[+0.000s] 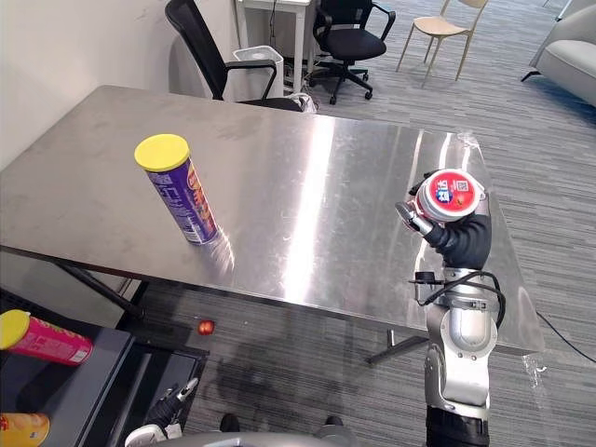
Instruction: Put the gum and the chips on the shelf.
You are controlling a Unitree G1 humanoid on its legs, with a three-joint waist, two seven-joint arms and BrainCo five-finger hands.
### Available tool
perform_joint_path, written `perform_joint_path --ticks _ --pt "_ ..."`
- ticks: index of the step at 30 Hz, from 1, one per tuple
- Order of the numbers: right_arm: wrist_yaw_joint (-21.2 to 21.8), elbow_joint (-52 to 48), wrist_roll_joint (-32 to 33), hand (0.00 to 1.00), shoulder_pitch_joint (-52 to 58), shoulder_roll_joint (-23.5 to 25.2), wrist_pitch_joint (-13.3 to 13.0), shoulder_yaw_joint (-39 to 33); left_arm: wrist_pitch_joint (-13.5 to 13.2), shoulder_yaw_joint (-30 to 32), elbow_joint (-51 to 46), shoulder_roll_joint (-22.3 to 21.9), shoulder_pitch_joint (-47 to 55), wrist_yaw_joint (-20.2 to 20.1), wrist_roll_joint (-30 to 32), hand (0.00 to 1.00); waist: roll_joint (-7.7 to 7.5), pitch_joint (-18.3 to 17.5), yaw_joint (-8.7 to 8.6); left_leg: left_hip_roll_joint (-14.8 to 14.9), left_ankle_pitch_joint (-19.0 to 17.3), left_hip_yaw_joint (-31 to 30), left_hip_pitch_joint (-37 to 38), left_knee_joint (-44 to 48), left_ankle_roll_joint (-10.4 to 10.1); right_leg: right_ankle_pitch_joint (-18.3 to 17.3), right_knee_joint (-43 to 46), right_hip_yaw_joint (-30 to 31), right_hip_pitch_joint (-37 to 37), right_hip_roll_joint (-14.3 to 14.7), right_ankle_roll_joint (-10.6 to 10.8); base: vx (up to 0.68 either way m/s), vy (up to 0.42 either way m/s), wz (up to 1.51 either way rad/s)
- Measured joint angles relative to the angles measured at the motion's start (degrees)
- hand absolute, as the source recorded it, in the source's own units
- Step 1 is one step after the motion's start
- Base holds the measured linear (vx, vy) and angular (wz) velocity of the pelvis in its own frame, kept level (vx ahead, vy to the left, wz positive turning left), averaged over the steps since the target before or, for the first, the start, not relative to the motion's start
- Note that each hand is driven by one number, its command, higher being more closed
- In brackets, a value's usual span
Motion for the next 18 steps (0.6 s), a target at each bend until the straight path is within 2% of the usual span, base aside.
perform_joint_path --ticks 3,4,6,7,9,11,12,13,14,15,16,17,18 --pt "0.4 0.6 0.0 1.00 1.9 0.0 0.1 0.2 0.0 0.3 0.0 0.1 0.2 -0.8 -0.1 0.00 -0.21 -0.2 -0.08 0.4 -0.6 0.1 -0.3 1.7 0.0 0.0 0.6 0.6 0.0 0.2 0.0 -0.01 -0.021 -0.08" --pt "1.1 1.5 0.0 1.00 2.4 0.1 0.2 0.6 0.0 0.3 -0.2 0.0 0.2 -1.4 -0.2 0.00 0.09 0.0 -0.16 1.3 -3.5 -0.4 -3.0 7.8 -0.1 -0.5 3.1 0.6 -0.8 0.5 -0.7 -0.05 -0.023 -0.05" --pt "1.2 2.4 0.0 1.00 2.6 0.3 0.2 1.3 0.0 0.2 -0.7 0.1 0.2 -1.5 -0.4 0.00 0.39 0.5 -0.02 2.1 -5.8 -1.1 -5.3 13.5 -0.2 -1.7 6.3 0.5 -1.8 0.7 -0.9 -0.08 -0.023 0.07" --pt "1.2 3.3 0.0 1.00 2.8 1.1 0.4 3.0 0.0 -0.2 -1.0 0.4 0.2 -1.7 -2.1 0.00 0.61 1.1 -0.05 2.5 -7.7 -3.6 -7.9 19.0 -0.4 -4.1 10.3 0.0 -2.8 0.7 -1.2 -0.12 -0.039 0.26" --pt "1.2 3.7 0.1 1.00 2.9 1.9 0.4 5.5 -0.1 -0.7 -1.1 0.6 0.2 -2.0 -4.3 0.00 1.08 1.7 -0.07 2.5 -8.3 -6.8 -11.2 21.8 -0.6 -6.8 13.2 -2.5 -3.9 0.5 -1.5 -0.18 -0.084 0.74" --pt "1.2 5.0 1.4 1.00 2.7 2.2 0.4 8.2 -0.1 -1.0 -1.4 0.6 0.2 -2.1 -6.1 0.00 1.44 2.3 0.10 2.3 -6.6 -12.2 -14.6 21.1 -1.5 -7.5 13.8 -7.4 -4.7 0.9 -1.9 -0.21 -0.141 1.29" --pt "1.2 5.4 1.7 1.00 2.6 2.2 0.4 9.0 0.0 -1.1 -1.9 0.9 0.2 -2.1 -6.9 0.00 1.84 2.4 0.61 2.1 -3.7 -16.2 -16.9 18.5 -2.1 -8.0 14.1 -11.3 -6.1 1.1 -2.9 -0.18 -0.136 1.33" --pt "1.2 5.4 1.8 1.00 2.5 2.1 0.4 9.2 0.0 -1.1 -2.2 0.9 0.2 -2.0 -7.0 0.00 2.20 2.6 1.27 2.2 -1.8 -17.6 -17.5 15.9 -2.5 -8.2 14.6 -12.8 -7.1 1.3 -3.2 -0.23 -0.177 1.50" --pt "1.2 5.4 1.8 1.00 1.4 2.1 0.4 9.3 0.1 -1.0 -2.5 1.2 0.3 -1.9 -7.0 0.00 2.57 3.1 2.49 3.1 -0.6 -17.8 -17.6 9.4 -2.7 -7.9 14.3 -15.2 -8.7 1.6 -4.6 -0.26 -0.192 1.38" --pt "1.0 5.4 1.7 1.00 -0.3 2.0 0.4 9.1 0.7 -1.0 -1.9 2.0 0.3 -1.9 -7.5 0.00 1.92 3.6 3.17 4.3 -1.4 -12.1 -18.4 6.6 0.3 -6.5 11.9 -18.7 -9.0 0.9 -6.2 -0.23 -0.148 1.31" --pt "0.8 5.6 1.7 1.00 -1.7 1.8 0.4 8.8 0.8 -0.8 -1.8 1.8 0.3 -1.9 -7.8 0.00 2.03 4.2 3.34 4.7 -0.9 -8.0 -19.8 9.0 1.4 -6.1 11.9 -20.5 -9.5 0.0 -6.6 -0.21 -0.125 1.53" --pt "0.0 6.4 1.7 1.00 -3.8 1.7 0.4 7.6 1.1 -0.3 -1.6 1.9 0.8 -1.8 -8.0 0.00 2.27 5.0 3.16 5.7 0.7 2.2 -21.7 19.8 4.6 -5.1 12.1 -24.6 -9.9 -2.5 -6.8 -0.18 -0.127 1.26" --pt "-0.5 6.7 1.6 1.00 -4.0 1.8 0.4 7.3 1.1 -0.2 -1.5 1.7 1.5 -1.8 -8.0 0.00 2.24 5.0 2.96 6.5 0.6 5.8 -21.3 23.2 5.1 -5.0 12.1 -26.1 -9.7 -3.1 -6.8 -0.17 -0.141 1.56"
